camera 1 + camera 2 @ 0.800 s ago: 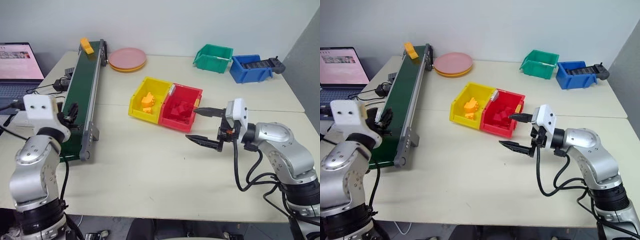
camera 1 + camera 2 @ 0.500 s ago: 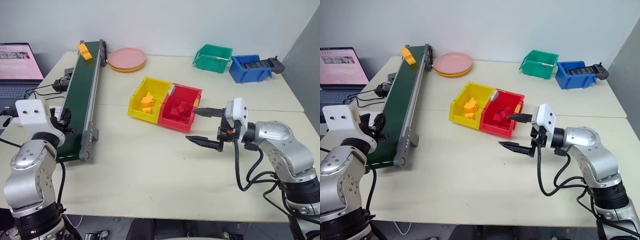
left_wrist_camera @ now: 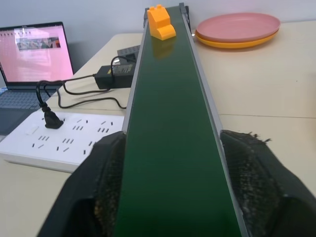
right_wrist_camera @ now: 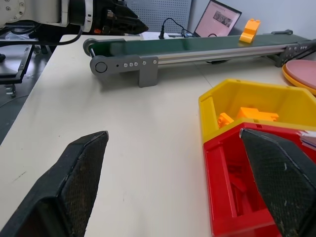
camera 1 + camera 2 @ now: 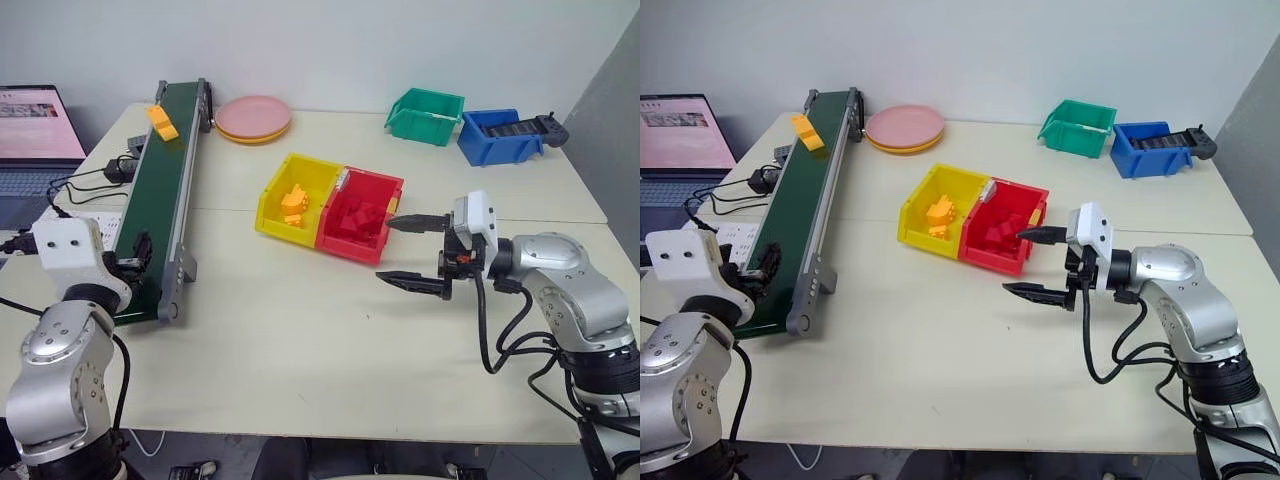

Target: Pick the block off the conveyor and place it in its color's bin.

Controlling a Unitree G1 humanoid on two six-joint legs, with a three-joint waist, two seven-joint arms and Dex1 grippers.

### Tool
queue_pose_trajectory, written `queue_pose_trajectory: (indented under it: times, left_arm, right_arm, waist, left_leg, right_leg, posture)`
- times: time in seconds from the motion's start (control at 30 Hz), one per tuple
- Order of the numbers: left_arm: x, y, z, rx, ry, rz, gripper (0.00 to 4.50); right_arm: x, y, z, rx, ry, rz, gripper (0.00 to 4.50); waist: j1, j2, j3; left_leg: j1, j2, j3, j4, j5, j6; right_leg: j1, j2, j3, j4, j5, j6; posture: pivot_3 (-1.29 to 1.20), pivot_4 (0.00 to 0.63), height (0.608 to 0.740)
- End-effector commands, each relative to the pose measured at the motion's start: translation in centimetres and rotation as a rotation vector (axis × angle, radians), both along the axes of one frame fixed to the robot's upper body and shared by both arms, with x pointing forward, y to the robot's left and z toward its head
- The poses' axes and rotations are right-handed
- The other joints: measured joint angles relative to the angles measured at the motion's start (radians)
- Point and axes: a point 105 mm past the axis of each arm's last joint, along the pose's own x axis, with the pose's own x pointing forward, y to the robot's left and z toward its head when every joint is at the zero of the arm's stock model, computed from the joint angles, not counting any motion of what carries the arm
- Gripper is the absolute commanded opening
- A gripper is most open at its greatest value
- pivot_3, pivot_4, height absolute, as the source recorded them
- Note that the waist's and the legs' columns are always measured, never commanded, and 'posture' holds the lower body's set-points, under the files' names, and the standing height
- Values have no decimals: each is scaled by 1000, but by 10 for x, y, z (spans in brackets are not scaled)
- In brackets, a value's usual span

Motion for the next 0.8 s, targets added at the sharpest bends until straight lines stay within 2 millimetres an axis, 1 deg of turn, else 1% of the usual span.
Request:
queue_pose_trajectory:
  times: [0.03, 0.17, 0.27, 0.37, 0.4, 0.5, 0.6, 0.7, 0.8]
  left_arm:
    - [-5, 13, 14, 23, -52, 66, 4153]
    - [-1, 8, 15, 18, -66, 62, 4153]
    - [3, 4, 11, 1, -58, 53, 4153]
    - [9, -5, 13, 1, -71, 4, 4153]
    - [11, -5, 14, 14, -71, 14, 4333]
    - [14, -4, 14, 10, -78, 25, 4333]
    - [22, -9, 12, -19, -72, 15, 4333]
    - [27, -3, 8, -38, -51, 41, 4333]
    - [31, 8, 7, -44, -34, 94, 4333]
  right_arm:
    - [-6, 2, 10, 0, -24, 40, 4500]
    - [-5, 2, 13, 1, -25, 23, 4500]
    - [-2, 1, 12, -14, -2, -7, 4500]
    - [-3, 1, 14, -10, -8, -5, 4500]
    - [-4, 2, 15, -9, -11, -4, 4500]
    - [-4, 2, 15, -13, -14, -5, 4500]
    - [-6, 2, 16, -14, -17, -5, 4500]
    - [-7, 2, 18, -16, -22, -7, 4500]
    - [-6, 2, 20, -16, -22, -12, 4500]
  waist:
    - [0, 0, 0]
    - [0, 0, 0]
    - [0, 0, 0]
    - [0, 0, 0]
    - [0, 0, 0]
    - [0, 0, 0]
    - [0, 0, 0]
    - [0, 0, 0]
    - [0, 0, 0]
  left_leg:
    - [0, 0, 0, 0, 0, 0]
    - [0, 0, 0, 0, 0, 0]
    - [0, 0, 0, 0, 0, 0]
    - [0, 0, 0, 0, 0, 0]
    - [0, 0, 0, 0, 0, 0]
    - [0, 0, 0, 0, 0, 0]
    - [0, 0, 0, 0, 0, 0]
    - [0, 0, 0, 0, 0, 0]
    - [0, 0, 0, 0, 0, 0]
  right_leg:
    - [0, 0, 0, 0, 0, 0]
    - [0, 0, 0, 0, 0, 0]
    - [0, 0, 0, 0, 0, 0]
    - [0, 0, 0, 0, 0, 0]
    - [0, 0, 0, 0, 0, 0]
    - [0, 0, 0, 0, 0, 0]
    - [0, 0, 0, 0, 0, 0]
    - [0, 0, 0, 0, 0, 0]
    - [0, 0, 0, 0, 0, 0]
  posture:
    - [0, 150, 740]
    - [0, 150, 740]
    - [0, 150, 740]
    - [0, 150, 740]
    - [0, 150, 740]
    - [0, 150, 740]
    - [0, 150, 740]
    - [0, 150, 740]
    - [0, 150, 740]
